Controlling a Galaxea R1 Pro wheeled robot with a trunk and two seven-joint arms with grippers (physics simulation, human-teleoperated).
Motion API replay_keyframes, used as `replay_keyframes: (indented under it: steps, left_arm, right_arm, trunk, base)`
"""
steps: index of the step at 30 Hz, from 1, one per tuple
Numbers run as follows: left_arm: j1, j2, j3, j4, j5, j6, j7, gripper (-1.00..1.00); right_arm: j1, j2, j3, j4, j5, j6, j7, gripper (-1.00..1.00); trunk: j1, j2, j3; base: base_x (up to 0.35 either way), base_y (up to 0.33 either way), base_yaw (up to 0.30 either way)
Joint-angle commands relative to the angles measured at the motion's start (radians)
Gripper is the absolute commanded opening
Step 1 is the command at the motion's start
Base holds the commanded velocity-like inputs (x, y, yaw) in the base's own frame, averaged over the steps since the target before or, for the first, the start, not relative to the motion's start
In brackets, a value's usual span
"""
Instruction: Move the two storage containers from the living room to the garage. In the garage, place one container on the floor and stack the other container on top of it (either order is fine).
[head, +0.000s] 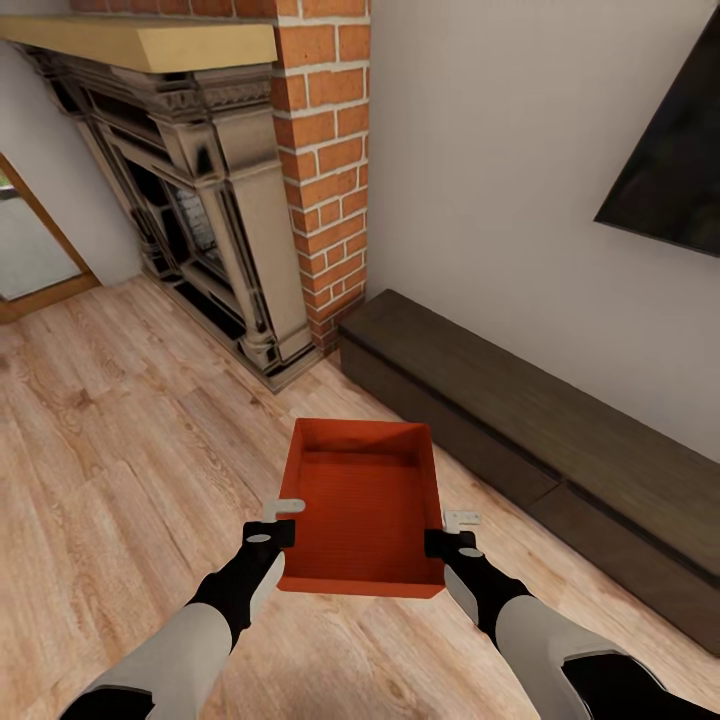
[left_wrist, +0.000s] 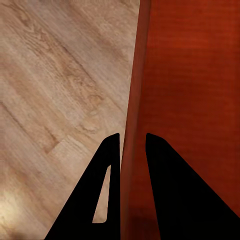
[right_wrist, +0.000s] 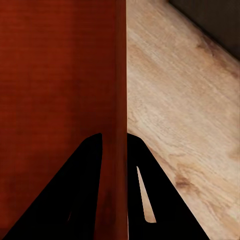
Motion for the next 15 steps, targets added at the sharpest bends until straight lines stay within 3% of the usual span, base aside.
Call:
replay_keyframes:
  steps: [1, 15]
  left_arm:
    - [0.0, 0.009, 0.0, -0.002, -0.012, 0.01, 0.012, -1.0]
    - [0.0, 0.009, 0.0, -0.002, -0.012, 0.01, 0.012, -1.0]
  right_arm:
    - [-0.001, -0.015, 0.001, -0.001, 0.0, -0.002, -0.006, -1.0]
    - [-0.001, -0.014, 0.002, -0.001, 0.001, 0.0, -0.009, -1.0]
  trunk:
    - [-0.004, 0.007, 0.003]
    - [-0.057, 0.105, 0.046]
  base:
    - [0.0, 0.0, 0.0]
    - [0.0, 0.0, 0.0]
